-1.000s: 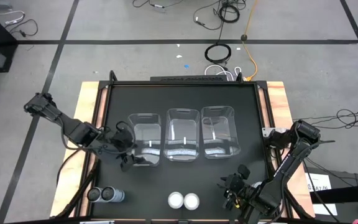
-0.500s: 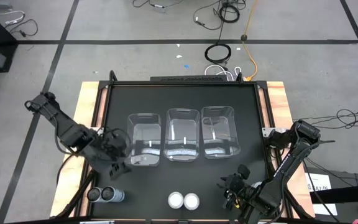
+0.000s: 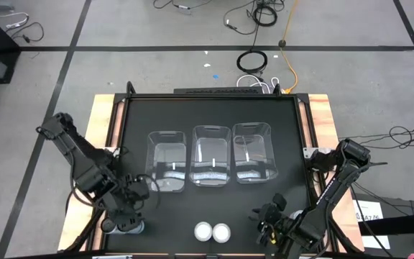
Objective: Sort soda cans
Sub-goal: Put the right white soda can into the left transparent bin
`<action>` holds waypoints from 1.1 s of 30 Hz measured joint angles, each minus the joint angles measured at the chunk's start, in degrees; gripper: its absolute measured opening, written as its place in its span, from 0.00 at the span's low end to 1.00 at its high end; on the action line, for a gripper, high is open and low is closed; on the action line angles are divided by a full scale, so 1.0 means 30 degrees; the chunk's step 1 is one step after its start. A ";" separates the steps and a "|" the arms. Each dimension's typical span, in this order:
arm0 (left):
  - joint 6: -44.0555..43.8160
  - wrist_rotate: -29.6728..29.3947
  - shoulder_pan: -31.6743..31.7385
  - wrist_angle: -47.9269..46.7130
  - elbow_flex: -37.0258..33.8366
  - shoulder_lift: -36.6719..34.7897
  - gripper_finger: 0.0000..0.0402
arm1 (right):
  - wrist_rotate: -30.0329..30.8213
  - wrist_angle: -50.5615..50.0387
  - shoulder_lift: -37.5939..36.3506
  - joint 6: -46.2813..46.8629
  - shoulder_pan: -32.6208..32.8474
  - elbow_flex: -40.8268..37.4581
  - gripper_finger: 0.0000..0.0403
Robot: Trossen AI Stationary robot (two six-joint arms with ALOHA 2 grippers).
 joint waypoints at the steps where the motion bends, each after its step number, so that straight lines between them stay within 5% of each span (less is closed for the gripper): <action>1: 0.0182 0.0003 -0.0201 -0.0039 0.0128 0.0227 0.96 | 0.0000 0.0284 0.0000 0.0000 0.0000 -0.0003 0.33; 18: -0.2047 0.0012 -0.3317 -0.0053 0.0286 0.1994 0.96 | 0.0000 0.2082 0.0000 0.0000 0.0000 0.0000 0.33; 33: -0.2235 0.0087 -0.3705 -0.1212 0.0286 0.2910 0.96 | -0.0007 0.2310 0.0000 0.0000 -0.0003 0.0000 0.33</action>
